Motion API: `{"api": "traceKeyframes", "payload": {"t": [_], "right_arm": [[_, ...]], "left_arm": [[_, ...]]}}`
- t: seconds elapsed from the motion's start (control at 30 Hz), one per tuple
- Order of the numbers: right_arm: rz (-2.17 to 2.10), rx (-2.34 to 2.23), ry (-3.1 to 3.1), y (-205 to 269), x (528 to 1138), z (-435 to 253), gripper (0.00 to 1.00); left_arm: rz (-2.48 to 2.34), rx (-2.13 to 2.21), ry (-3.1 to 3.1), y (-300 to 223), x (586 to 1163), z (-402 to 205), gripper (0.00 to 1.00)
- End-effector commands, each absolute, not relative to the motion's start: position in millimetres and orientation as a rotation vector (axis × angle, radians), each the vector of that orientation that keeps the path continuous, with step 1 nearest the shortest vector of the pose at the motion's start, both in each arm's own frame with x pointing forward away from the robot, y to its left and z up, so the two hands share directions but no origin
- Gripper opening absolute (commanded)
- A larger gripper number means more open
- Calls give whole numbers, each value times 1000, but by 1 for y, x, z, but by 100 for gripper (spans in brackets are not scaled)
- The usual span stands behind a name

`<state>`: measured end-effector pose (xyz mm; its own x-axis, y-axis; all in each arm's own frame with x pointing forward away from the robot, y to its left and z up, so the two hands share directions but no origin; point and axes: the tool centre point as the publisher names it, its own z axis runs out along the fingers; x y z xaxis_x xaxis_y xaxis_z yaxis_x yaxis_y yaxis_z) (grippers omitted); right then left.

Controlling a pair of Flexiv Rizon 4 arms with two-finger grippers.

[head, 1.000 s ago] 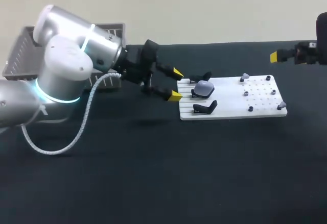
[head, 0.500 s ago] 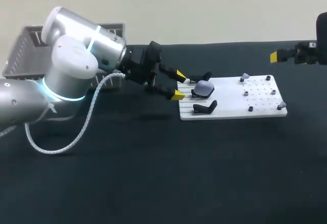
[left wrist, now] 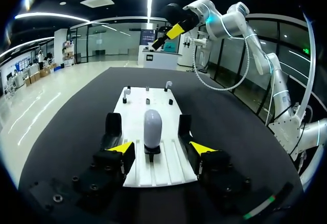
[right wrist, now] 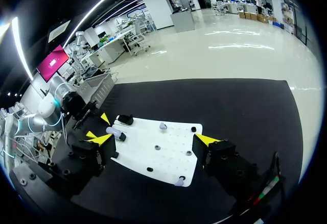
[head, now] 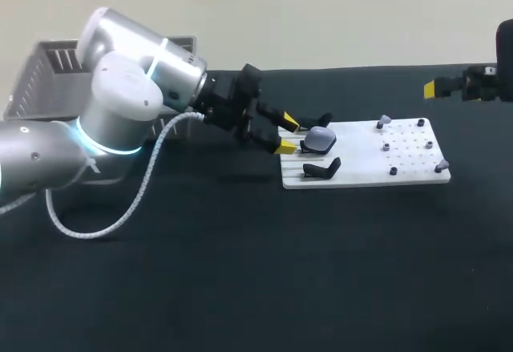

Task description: Pick up each earbud case from the left stands, insert the matching earbuds, close the lid, and place the case in the box.

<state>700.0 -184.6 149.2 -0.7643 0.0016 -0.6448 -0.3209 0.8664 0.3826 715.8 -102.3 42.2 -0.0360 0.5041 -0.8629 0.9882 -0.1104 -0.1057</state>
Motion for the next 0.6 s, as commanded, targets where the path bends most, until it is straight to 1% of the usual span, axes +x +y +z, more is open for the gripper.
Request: {"api": "traceKeyframes", "payload": {"t": [0.03,0.33,0.43,0.5,0.6], "right_arm": [[633,-230,2372,-185,700,149,100],[633,-230,2372,-185,700,149,100],[633,-230,2372,-185,700,149,100],[633,-230,2372,-185,700,149,100],[633,-230,2372,-185,700,149,100]], "left_arm": [[-1087,1674,1576,-106,723,39,74],[-1106,1705,1553,-116,728,36,62],[-1111,1712,1550,-118,729,34,62],[-1115,1717,1548,-120,730,33,60],[-1118,1724,1547,-122,730,32,61]]}}
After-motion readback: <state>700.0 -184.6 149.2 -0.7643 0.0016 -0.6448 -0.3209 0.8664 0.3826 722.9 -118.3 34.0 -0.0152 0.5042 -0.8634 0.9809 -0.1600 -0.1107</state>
